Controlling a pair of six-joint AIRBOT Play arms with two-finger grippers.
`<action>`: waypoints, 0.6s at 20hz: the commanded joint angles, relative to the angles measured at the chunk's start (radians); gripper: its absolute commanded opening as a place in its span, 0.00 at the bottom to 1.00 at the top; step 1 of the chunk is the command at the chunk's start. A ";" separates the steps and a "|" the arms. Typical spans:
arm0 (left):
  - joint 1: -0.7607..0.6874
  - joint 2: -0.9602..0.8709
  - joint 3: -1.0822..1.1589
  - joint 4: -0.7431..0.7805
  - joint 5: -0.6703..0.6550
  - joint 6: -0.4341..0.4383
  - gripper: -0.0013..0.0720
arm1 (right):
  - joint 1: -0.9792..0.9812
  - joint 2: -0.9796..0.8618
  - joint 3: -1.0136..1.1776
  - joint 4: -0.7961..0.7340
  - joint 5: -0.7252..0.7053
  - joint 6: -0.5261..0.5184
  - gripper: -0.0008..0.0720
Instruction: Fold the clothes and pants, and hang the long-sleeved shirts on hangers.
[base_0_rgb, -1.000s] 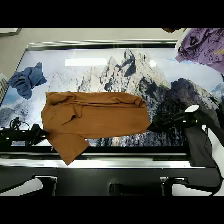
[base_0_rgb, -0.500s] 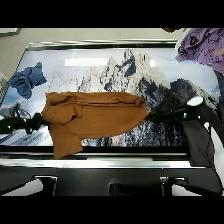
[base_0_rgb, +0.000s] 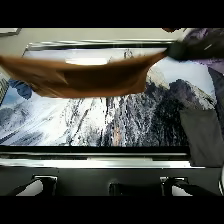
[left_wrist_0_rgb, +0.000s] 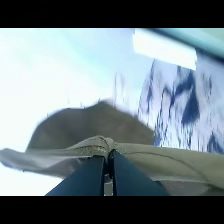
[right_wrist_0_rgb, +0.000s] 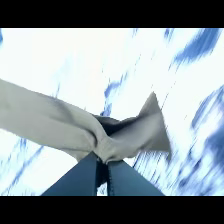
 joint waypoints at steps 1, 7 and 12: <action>-0.003 0.109 0.271 0.144 -0.032 -0.108 0.04 | 0.004 0.173 0.156 -0.130 0.031 0.073 0.05; -0.003 0.415 0.206 0.448 -0.034 -0.282 0.04 | 0.003 0.462 0.154 -0.365 0.014 0.163 0.05; -0.004 0.434 0.140 0.450 -0.048 -0.300 0.04 | 0.003 0.427 0.118 -0.387 0.052 0.215 0.05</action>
